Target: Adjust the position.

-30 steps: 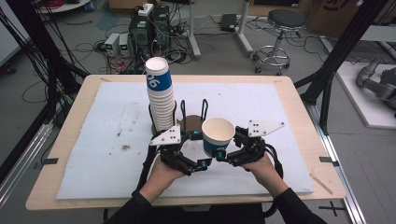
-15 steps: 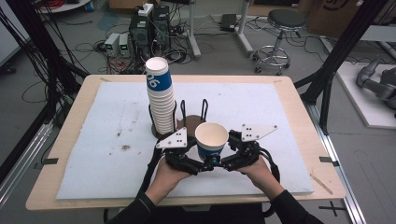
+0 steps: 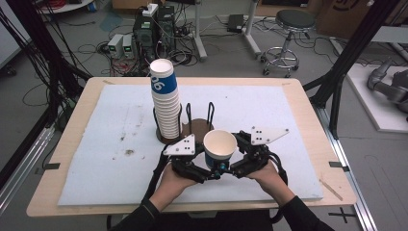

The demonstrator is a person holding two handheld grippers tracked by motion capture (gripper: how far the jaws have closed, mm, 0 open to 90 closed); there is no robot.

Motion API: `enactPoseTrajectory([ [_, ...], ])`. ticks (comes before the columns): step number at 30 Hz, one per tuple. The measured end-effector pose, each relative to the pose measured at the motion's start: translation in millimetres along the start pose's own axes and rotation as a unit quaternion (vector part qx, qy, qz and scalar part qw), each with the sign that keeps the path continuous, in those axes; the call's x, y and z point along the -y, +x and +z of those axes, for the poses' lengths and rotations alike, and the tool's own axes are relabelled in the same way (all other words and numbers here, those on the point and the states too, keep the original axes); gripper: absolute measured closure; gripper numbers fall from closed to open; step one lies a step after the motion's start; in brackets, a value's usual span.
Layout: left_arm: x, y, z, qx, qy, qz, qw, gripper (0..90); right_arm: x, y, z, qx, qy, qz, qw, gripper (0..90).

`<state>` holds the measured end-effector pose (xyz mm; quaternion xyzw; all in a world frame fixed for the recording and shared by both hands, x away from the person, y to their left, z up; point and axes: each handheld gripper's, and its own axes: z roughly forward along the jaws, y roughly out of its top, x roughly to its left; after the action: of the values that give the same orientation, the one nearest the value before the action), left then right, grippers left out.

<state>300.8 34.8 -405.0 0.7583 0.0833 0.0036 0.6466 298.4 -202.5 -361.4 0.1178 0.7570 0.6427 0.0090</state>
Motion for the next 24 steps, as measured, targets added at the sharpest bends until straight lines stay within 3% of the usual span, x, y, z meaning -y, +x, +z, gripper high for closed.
enactPoseTrajectory([
  [8, 0.5, -0.6, -0.1, 0.004, -0.006, -0.003, 1.0000, 29.6, -1.6, -0.2, -3.0, -0.007, -0.012, -0.003, 0.9999, 22.3],
  [13, -3.1, -2.1, -1.1, 0.001, -0.018, -0.003, 0.9998, 22.9, -0.2, -0.4, -2.7, -0.009, -0.011, -0.004, 0.9999, 23.5],
  [20, -7.6, -3.2, -3.9, 0.000, -0.029, -0.003, 0.9996, 22.6, 1.4, 1.6, 0.9, -0.010, -0.005, -0.009, 0.9999, 23.7],
  [24, -7.8, -3.3, -4.2, 0.001, -0.027, -0.002, 0.9996, 27.1, 2.4, 1.9, 2.3, -0.009, -0.004, -0.010, 0.9999, 23.7],
])
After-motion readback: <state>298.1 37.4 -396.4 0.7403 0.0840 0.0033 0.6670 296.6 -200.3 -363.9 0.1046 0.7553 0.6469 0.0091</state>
